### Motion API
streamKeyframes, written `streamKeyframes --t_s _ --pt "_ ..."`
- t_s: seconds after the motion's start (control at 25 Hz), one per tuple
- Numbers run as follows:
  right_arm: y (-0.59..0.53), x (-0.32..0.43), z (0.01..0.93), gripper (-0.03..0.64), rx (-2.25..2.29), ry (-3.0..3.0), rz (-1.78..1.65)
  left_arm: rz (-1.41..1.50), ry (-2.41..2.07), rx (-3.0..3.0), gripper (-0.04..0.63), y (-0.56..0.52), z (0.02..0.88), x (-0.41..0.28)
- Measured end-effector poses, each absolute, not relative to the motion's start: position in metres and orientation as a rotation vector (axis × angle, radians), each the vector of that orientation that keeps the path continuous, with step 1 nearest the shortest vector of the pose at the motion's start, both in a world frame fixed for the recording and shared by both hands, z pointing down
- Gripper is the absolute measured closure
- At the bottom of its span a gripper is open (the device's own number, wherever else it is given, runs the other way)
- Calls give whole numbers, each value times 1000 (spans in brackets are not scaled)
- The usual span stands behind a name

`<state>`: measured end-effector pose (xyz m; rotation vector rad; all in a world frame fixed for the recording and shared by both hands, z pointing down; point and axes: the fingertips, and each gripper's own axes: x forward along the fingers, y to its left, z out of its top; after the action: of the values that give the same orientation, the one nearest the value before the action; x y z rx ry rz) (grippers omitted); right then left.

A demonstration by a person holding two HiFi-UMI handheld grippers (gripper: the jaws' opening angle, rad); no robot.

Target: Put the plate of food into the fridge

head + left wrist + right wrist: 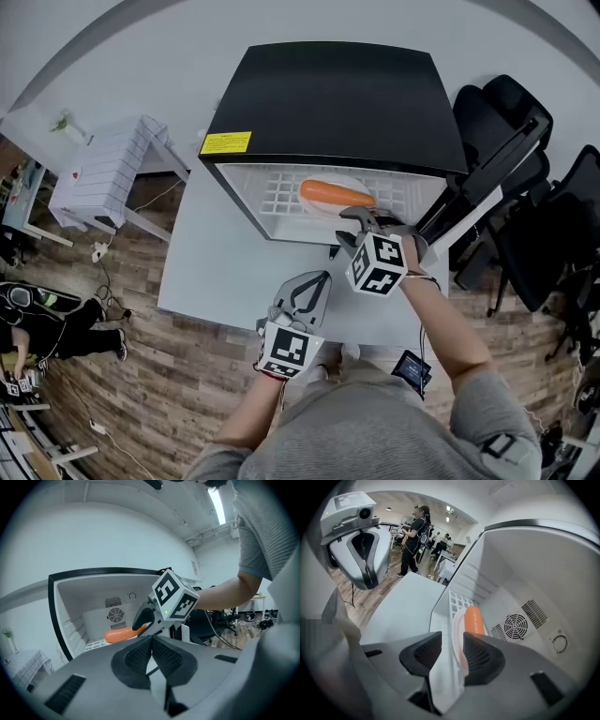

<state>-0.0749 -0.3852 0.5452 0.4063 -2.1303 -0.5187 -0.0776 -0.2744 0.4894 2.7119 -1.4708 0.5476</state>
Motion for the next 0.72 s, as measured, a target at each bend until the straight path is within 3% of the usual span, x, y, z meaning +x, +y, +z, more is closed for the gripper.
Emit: streamKeyframes --t_s 0.36,0.72 --pt "-379 -65 526 552 504 -2150 -532 547 -1460 2739 584 -267 483 -71" --pt "-368 -51 522 598 569 -2159 -507 547 -1435 2768 584 -259 480 -63"
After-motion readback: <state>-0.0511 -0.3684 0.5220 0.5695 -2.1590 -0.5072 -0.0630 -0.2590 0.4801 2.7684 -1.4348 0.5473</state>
